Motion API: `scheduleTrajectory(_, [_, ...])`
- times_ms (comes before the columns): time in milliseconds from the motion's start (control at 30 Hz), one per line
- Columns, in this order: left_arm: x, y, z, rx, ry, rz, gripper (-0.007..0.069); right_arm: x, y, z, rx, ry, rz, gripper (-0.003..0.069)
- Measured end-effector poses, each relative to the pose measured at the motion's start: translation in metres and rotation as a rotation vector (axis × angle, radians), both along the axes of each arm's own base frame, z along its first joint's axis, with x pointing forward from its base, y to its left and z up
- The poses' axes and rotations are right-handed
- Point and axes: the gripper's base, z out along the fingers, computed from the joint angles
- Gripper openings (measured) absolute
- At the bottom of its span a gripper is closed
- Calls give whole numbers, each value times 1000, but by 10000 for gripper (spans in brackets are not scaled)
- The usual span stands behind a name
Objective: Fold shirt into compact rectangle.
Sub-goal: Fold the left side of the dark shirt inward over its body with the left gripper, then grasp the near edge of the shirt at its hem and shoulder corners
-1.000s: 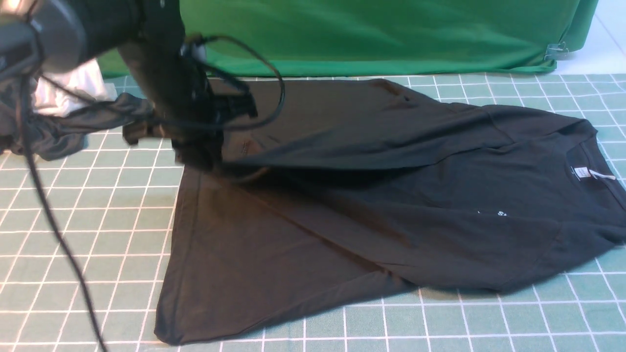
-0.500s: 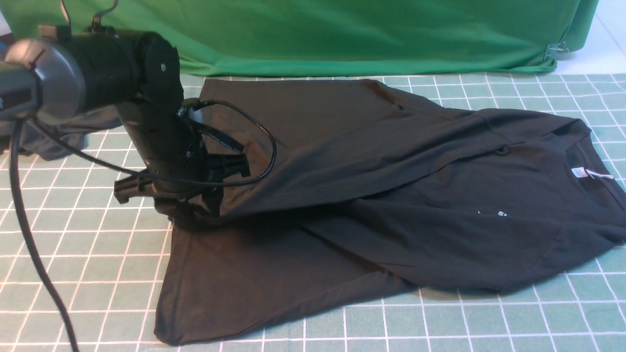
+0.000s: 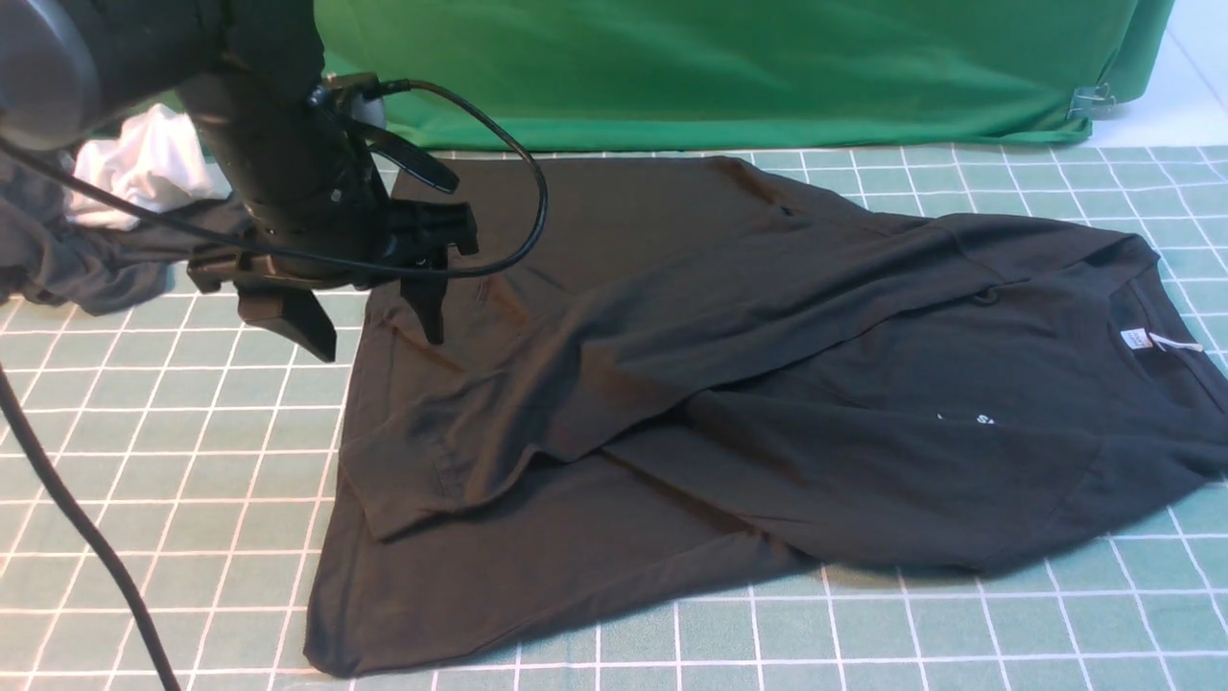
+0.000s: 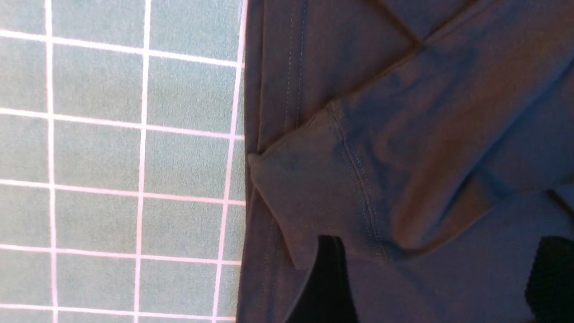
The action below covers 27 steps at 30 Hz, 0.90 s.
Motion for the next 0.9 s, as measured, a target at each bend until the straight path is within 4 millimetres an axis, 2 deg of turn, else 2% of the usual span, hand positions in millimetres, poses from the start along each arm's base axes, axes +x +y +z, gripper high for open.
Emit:
scheduleTrajectory(67, [-1, 0, -1, 4, 2, -22, 479, 0, 0, -1, -3, 16, 2, 231])
scheduleTrajectory(167, [-12, 2, -13, 10, 52, -58, 338, -2, 0, -6, -50, 65, 28, 179])
scheduleTrajectory(200, [-13, 2, -14, 9, 54, -61, 316, -2, 0, -6, -50, 67, 28, 174])
scheduleTrajectory(233, [-19, 3, -18, 8, 76, -70, 269, -3, 0, -6, -54, 73, 31, 156])
scheduleTrajectory(267, [-31, 5, -22, 9, 102, -92, 160, -1, 0, -8, -58, 86, 34, 110])
scheduleTrajectory(300, [-40, 7, -24, 13, 117, -103, 103, 0, 0, -9, -60, 94, 35, 85])
scheduleTrajectory(367, [-58, 11, -27, 15, 142, -107, 42, 2, 1, -11, -57, 113, 37, 48])
scheduleTrajectory(433, [-75, 15, -31, 20, 170, -108, 17, 4, 2, -13, -46, 139, 44, 27])
scheduleTrajectory(500, [-84, 17, -32, 21, 182, -108, 12, 6, 3, -15, -40, 157, 49, 25])
scheduleTrajectory(533, [-97, 19, -40, 20, 224, -99, 11, 7, 5, -17, -30, 178, 63, 26])
scheduleTrajectory(567, [-99, 19, -41, 18, 230, -97, 11, 7, 5, -17, -29, 180, 65, 27])
scheduleTrajectory(633, [-113, 21, -59, 14, 299, -62, 21, 9, 7, -21, -27, 222, 87, 39])
scheduleTrajectory(767, [-126, 24, -87, 12, 301, -20, 69, 12, 8, -24, -26, 251, 98, 62])
scheduleTrajectory(900, [-130, 25, -99, 3, 267, 3, 132, 13, 9, -25, -22, 257, 101, 70])
